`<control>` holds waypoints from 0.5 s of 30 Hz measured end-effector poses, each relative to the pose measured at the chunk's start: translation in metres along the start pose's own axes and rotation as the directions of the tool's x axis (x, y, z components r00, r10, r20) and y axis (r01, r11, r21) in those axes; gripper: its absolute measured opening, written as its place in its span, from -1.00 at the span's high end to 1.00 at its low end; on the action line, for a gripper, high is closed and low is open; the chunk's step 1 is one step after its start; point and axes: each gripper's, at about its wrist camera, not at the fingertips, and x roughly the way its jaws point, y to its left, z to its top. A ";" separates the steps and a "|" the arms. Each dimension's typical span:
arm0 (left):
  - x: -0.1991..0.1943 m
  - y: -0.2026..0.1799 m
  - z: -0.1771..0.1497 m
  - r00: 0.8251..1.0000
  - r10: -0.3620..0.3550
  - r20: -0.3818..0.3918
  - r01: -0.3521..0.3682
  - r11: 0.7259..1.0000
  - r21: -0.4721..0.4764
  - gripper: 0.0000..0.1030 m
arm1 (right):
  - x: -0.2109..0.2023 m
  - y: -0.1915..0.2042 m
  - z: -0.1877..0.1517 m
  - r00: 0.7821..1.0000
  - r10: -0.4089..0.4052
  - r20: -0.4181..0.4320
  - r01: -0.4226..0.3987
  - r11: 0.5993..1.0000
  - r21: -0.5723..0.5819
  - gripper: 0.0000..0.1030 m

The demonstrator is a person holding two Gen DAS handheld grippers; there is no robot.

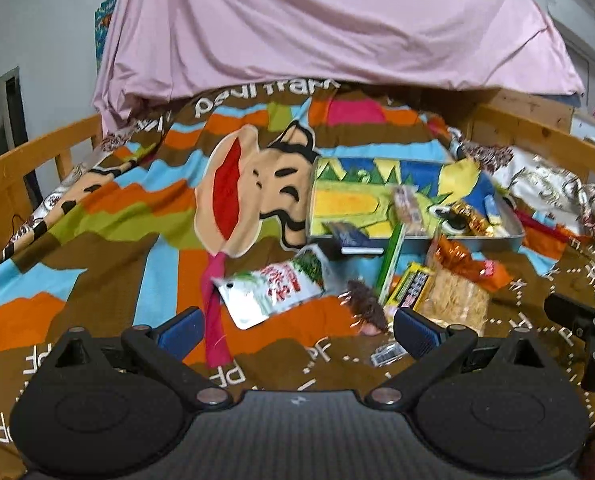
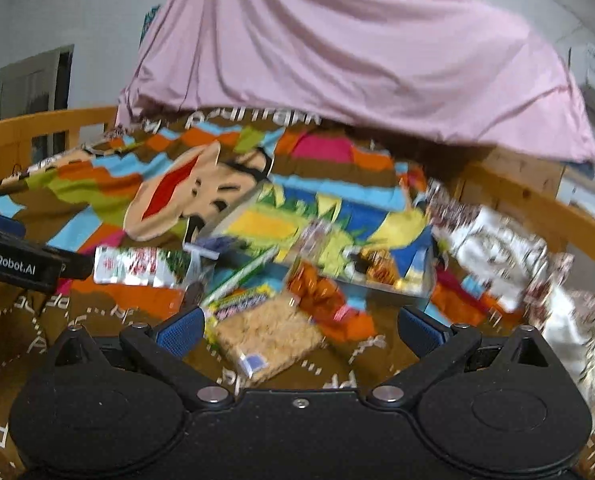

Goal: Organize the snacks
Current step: 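Open both tools and pull them back from the tray, then reach the left tool to the dark brown stick snack while the right tool approaches the rice-cracker bag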

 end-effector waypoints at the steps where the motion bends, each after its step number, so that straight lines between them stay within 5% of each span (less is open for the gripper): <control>1: 0.002 0.000 0.000 1.000 0.005 -0.011 -0.005 1.000 -0.001 -0.99 | 0.004 0.000 -0.001 1.000 0.011 -0.025 -0.011 1.000 0.007 -0.99; 15: 0.038 -0.015 -0.003 0.989 0.065 -0.132 -0.056 0.996 0.073 -0.99 | 0.036 -0.007 -0.012 0.979 0.042 -0.200 -0.022 0.995 0.101 -0.99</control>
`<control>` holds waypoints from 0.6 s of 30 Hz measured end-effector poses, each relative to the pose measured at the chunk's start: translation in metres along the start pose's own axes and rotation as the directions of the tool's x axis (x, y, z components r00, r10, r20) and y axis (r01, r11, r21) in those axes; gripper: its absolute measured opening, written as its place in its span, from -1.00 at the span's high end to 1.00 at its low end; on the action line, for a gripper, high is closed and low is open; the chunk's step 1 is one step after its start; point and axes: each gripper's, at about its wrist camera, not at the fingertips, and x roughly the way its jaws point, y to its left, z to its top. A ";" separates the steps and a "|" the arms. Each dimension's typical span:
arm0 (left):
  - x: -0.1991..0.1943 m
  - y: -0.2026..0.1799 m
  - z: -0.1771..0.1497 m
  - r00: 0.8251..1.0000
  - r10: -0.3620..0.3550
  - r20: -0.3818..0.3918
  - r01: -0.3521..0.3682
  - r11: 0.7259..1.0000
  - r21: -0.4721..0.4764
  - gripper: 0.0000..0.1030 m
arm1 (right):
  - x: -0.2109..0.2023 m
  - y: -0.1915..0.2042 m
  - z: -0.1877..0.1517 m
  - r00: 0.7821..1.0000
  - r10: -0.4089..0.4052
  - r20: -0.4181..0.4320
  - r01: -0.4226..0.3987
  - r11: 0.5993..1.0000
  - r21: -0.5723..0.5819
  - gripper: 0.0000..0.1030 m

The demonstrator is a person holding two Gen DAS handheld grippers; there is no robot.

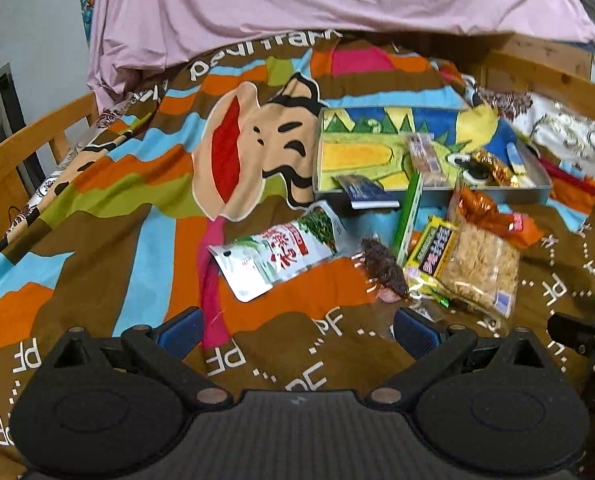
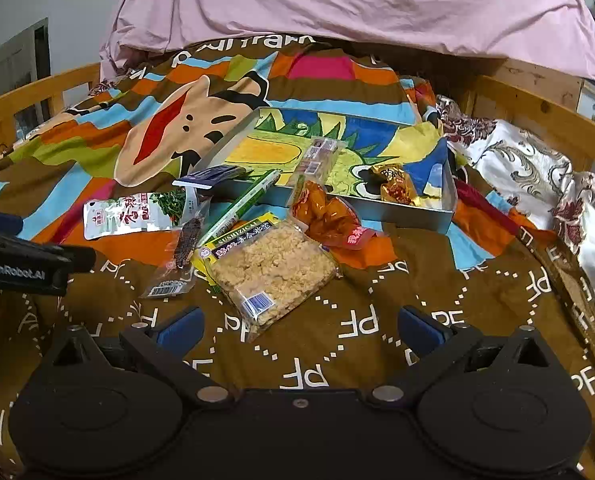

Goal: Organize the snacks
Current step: 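Reach the left tool to the dark brown stick snack while the right tool approaches the rice-cracker bag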

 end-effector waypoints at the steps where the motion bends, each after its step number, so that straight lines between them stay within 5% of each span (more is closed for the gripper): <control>1: 0.002 -0.001 0.000 1.000 0.002 -0.011 -0.002 1.000 0.003 -0.99 | 0.001 -0.001 0.001 1.000 0.000 -0.002 0.000 1.000 0.007 -0.99; 18: 0.057 -0.016 0.017 0.989 0.014 -0.147 0.004 0.992 0.124 -0.99 | 0.056 -0.020 0.011 0.984 0.040 -0.173 -0.012 0.986 0.164 -0.99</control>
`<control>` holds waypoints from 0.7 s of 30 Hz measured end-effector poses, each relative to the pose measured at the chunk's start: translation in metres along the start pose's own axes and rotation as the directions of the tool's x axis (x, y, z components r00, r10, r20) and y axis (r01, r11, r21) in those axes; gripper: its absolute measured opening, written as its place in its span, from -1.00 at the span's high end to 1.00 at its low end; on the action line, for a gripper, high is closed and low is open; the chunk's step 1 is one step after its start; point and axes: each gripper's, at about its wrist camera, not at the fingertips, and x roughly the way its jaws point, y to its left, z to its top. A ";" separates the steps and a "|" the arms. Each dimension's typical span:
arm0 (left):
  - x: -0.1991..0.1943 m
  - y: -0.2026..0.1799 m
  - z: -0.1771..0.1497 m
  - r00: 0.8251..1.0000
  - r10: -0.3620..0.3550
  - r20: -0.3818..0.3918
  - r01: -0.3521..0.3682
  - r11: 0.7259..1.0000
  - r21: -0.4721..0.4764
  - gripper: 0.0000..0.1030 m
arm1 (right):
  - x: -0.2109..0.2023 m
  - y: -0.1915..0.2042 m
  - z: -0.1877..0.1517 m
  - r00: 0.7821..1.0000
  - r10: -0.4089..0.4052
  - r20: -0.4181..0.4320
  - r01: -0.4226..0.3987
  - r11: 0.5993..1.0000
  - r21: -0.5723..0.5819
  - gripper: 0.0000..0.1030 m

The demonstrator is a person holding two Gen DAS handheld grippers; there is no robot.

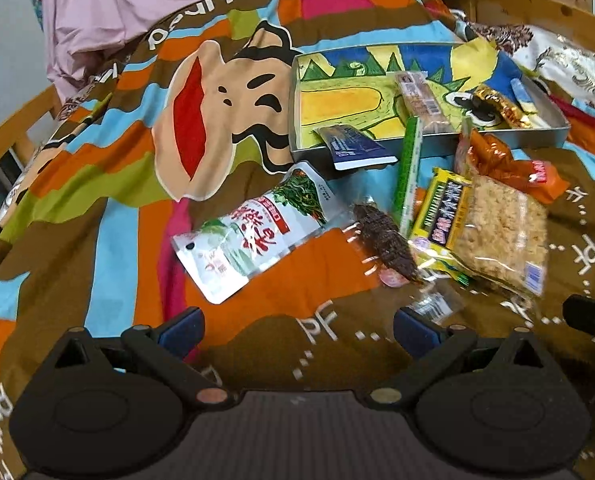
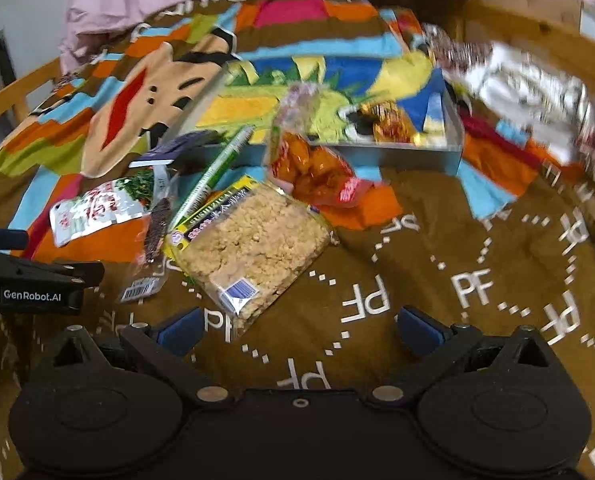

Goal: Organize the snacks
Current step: 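Reach the left tool to the dark brown stick snack while the right tool approaches the rice-cracker bag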

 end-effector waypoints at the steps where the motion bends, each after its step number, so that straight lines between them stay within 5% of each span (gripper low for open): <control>1: 0.004 0.001 0.003 1.000 0.000 -0.002 0.000 1.000 0.003 -0.99 | 0.005 -0.003 0.003 1.000 0.008 -0.018 -0.007 0.999 0.031 -0.99; 13: 0.037 0.011 0.035 0.997 -0.077 0.013 0.077 0.997 0.016 -0.99 | 0.038 -0.006 0.042 0.995 0.073 -0.075 -0.048 0.955 0.292 -0.99; 21: 0.057 0.014 0.049 0.992 -0.124 -0.011 0.124 0.992 -0.024 -0.99 | 0.054 0.026 0.043 0.996 0.011 -0.093 0.005 0.984 0.176 -0.99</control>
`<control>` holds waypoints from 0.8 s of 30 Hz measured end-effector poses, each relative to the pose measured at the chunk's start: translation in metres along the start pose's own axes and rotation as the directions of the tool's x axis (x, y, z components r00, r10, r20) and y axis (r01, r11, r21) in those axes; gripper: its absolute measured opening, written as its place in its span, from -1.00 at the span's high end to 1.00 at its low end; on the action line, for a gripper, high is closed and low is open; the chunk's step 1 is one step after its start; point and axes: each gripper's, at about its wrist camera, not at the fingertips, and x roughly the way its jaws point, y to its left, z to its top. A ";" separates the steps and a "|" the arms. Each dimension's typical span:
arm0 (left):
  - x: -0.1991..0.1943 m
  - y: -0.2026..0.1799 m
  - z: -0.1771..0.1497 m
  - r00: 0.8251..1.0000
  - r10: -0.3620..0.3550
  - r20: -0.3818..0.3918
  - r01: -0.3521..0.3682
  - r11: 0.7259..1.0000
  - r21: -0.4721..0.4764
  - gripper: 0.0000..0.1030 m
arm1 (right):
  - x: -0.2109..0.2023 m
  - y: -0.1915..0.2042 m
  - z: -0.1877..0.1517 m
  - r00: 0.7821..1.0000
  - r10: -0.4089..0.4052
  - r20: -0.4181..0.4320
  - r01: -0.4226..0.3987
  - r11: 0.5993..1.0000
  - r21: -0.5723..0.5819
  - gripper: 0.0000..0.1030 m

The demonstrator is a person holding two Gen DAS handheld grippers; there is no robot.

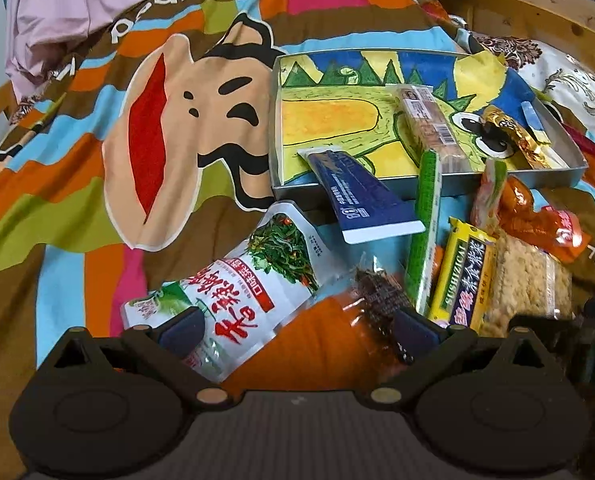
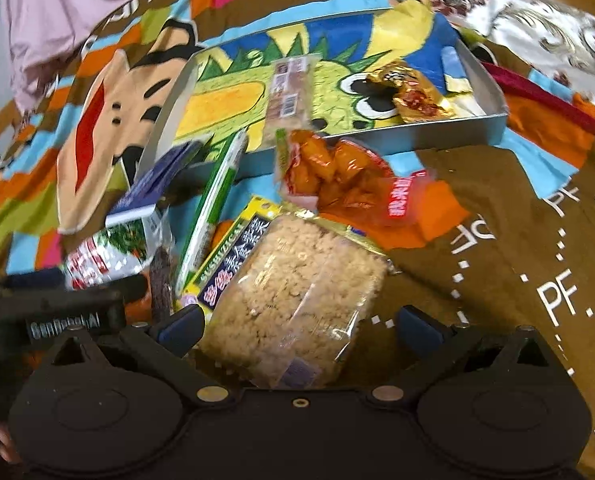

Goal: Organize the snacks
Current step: 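Reach the left tool to the dark brown stick snack while the right tool approaches the rice-cracker bag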

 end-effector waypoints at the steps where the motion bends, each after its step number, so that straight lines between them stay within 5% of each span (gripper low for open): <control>1: 0.002 0.001 0.001 1.000 0.002 -0.005 -0.002 1.000 -0.009 -0.99 | 0.002 0.001 -0.001 1.000 -0.003 0.002 0.003 1.000 -0.011 -0.99; 13: 0.004 0.009 0.001 0.999 -0.042 -0.020 0.041 0.998 -0.049 -0.99 | 0.005 0.000 -0.012 0.999 -0.027 0.043 0.030 0.996 -0.080 -0.85; 24: 0.016 0.019 -0.010 0.971 -0.239 -0.017 0.230 0.950 -0.212 -0.99 | -0.009 -0.011 -0.023 0.997 -0.065 0.039 0.069 0.991 -0.115 -0.83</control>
